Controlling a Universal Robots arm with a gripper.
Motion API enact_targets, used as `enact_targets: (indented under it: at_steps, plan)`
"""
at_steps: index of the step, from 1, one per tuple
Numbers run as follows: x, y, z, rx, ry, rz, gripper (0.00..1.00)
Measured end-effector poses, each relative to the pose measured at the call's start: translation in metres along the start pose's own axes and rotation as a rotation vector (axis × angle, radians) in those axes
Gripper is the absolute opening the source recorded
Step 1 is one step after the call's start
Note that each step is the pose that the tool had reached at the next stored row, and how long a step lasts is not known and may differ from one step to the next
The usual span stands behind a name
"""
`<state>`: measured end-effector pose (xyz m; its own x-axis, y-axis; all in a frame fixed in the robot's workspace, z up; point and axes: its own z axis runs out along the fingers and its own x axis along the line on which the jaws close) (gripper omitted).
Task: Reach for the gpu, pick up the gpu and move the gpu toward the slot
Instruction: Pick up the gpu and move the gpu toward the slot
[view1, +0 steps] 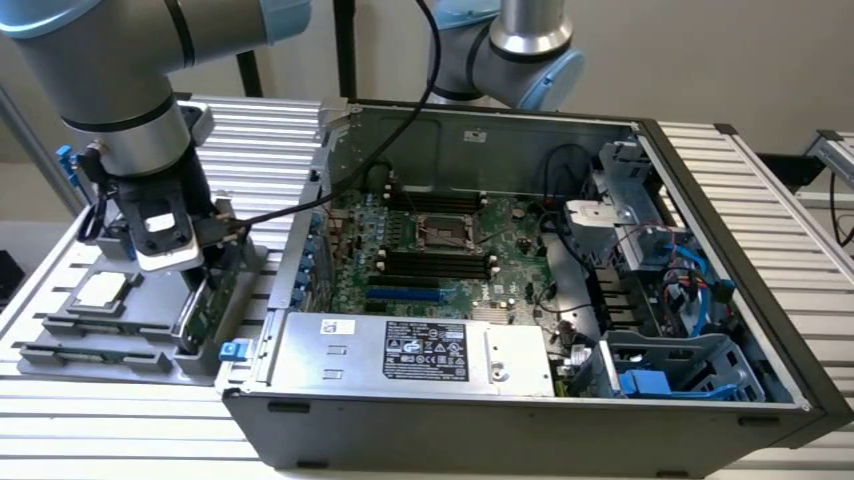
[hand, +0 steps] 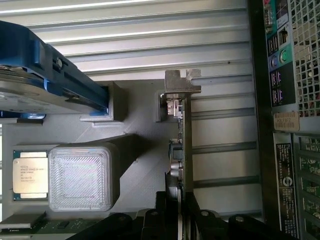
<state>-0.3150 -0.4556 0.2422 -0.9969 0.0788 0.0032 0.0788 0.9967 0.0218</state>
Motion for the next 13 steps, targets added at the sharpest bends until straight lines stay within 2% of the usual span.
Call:
enact_targets:
  at_steps: [13]
  plan:
    - [0.0000, 0.0001, -0.0012, 0.0002, 0.0016, -0.071, 0.26]
